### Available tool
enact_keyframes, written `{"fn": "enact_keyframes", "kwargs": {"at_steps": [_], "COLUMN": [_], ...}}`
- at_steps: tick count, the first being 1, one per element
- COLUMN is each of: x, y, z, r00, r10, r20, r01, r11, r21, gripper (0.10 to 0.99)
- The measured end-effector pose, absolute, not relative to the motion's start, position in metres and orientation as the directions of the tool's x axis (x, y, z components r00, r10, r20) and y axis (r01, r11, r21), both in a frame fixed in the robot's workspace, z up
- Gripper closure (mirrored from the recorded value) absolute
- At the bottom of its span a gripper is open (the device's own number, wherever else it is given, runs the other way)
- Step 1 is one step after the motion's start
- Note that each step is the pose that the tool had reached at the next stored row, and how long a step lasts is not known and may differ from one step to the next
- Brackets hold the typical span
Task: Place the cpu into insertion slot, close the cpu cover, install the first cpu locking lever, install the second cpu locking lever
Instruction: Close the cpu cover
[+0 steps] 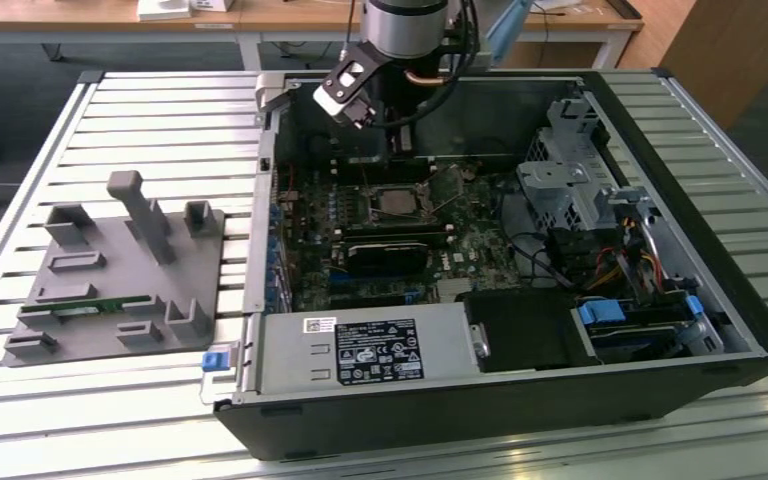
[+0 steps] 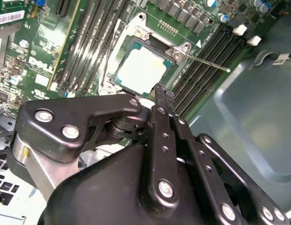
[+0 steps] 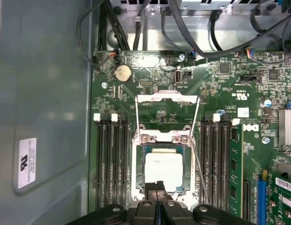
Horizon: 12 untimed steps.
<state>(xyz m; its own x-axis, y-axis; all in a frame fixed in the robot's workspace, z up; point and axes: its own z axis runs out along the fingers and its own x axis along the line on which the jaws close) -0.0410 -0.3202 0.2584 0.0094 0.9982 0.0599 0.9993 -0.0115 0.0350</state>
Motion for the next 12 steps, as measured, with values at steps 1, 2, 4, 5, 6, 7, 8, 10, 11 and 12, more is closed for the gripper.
{"fn": "enact_keyframes", "kwargs": {"at_steps": [1,2,4,5,6,7,8,10,11,12], "x": [-0.041,-0.041,-0.041,-0.041,-0.041,-0.04,-0.039,-0.035,-0.033,-0.031], "y": [-0.321,-0.322,-0.326,-0.327,-0.327,-0.327,-0.327,-0.327,-0.327,-0.327], "z": [0.258,0.258,0.258,0.258,0.258,0.258,0.258,0.258,0.258,0.258], "r00": [0.009,0.009,0.01,0.009,0.009,0.01,0.009,0.009,0.009,0.009], "r10": [0.998,0.998,0.998,0.998,0.998,0.998,0.998,0.999,0.999,0.999], "r20": [0.06,0.06,0.06,0.06,0.06,0.06,0.058,0.047,0.045,0.045], "r01": [0.999,0.999,0.999,0.999,0.999,0.999,0.999,0.999,0.999,0.999], "r11": [-0.012,-0.012,-0.012,-0.012,-0.012,-0.012,-0.012,-0.011,-0.011,-0.011], "r21": [0.035,0.035,0.035,0.035,0.035,0.035,0.035,0.035,0.035,0.035], "gripper": [0.98,0.98,0.98,0.98,0.98,0.98,0.98,0.98,0.98,0.98]}}
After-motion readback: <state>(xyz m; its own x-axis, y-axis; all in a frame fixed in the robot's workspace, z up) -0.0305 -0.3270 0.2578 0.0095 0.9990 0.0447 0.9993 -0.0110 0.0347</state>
